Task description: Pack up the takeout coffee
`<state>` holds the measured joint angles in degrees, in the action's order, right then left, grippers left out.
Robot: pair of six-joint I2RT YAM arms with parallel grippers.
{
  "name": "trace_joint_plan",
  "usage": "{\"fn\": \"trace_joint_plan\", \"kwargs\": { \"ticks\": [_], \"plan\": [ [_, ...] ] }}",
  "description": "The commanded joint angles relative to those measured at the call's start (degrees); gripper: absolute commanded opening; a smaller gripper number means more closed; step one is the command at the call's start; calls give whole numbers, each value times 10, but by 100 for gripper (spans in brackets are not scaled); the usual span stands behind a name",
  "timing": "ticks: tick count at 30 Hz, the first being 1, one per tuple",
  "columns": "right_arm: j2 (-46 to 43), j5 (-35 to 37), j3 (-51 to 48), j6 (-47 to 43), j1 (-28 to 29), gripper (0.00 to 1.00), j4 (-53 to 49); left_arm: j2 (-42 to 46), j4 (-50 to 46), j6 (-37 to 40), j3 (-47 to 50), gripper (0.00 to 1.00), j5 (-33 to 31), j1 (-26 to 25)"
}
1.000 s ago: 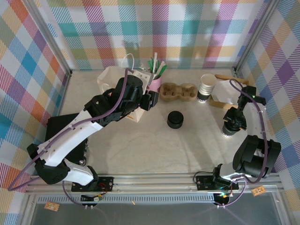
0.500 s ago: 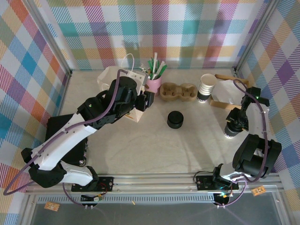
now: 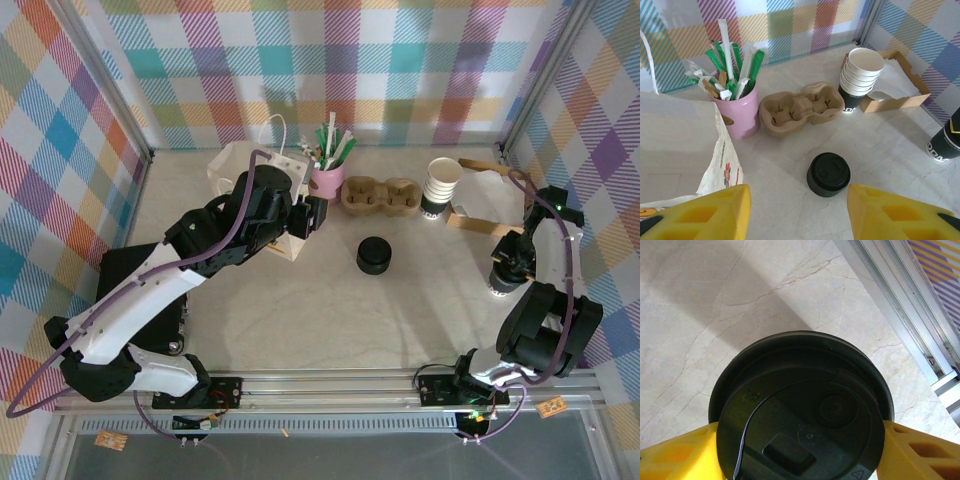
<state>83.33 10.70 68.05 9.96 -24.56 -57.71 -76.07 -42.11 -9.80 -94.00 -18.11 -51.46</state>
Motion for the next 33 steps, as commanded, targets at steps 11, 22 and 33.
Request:
{"fn": "trace_joint_plan", "kwargs": {
  "ticks": [11,22,33],
  "plan": [
    [19,-6,15,6,-8,66,-6,21,-12,-7,2,53,-10,2],
    [0,1,6,9,-8,93,-12,21,-10,-7,-2,54,-17,2],
    [-28,-2,41,9,-8,96,-32,5,-2,4,-20,54,-21,2]
  ]
}}
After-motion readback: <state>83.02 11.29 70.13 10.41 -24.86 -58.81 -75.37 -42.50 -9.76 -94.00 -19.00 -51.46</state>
